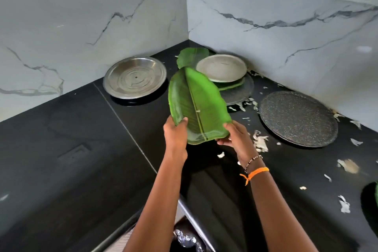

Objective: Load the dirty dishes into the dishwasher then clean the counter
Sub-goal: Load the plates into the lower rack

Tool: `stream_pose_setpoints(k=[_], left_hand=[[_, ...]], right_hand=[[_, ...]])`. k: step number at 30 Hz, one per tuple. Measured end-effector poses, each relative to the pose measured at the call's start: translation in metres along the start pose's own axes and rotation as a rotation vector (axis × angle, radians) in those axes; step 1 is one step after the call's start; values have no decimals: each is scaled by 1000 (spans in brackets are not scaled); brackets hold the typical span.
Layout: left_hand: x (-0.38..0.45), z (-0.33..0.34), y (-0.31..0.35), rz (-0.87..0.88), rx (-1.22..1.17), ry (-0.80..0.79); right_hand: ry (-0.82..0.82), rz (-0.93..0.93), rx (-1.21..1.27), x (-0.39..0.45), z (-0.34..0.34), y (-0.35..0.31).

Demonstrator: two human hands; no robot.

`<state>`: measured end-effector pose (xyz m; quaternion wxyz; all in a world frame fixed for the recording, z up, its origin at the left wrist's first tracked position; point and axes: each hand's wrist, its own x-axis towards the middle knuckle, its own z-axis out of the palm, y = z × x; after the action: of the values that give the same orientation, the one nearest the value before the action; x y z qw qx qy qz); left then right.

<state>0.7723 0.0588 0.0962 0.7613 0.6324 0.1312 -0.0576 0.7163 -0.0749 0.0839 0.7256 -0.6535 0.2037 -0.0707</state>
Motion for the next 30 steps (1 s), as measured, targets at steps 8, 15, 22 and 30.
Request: stream_pose_setpoints(k=[8, 15, 22, 30], left_hand=[[32, -132, 32, 42, -15, 406], [58, -215, 56, 6, -11, 474], [104, -262, 73, -22, 44, 342], [129, -273, 80, -61, 51, 214]], right_hand=[[-261, -137, -609, 90, 140, 8], [-129, 310, 81, 135, 244, -12], [130, 379, 310, 169, 276, -19], [189, 432, 201, 183, 296, -24]])
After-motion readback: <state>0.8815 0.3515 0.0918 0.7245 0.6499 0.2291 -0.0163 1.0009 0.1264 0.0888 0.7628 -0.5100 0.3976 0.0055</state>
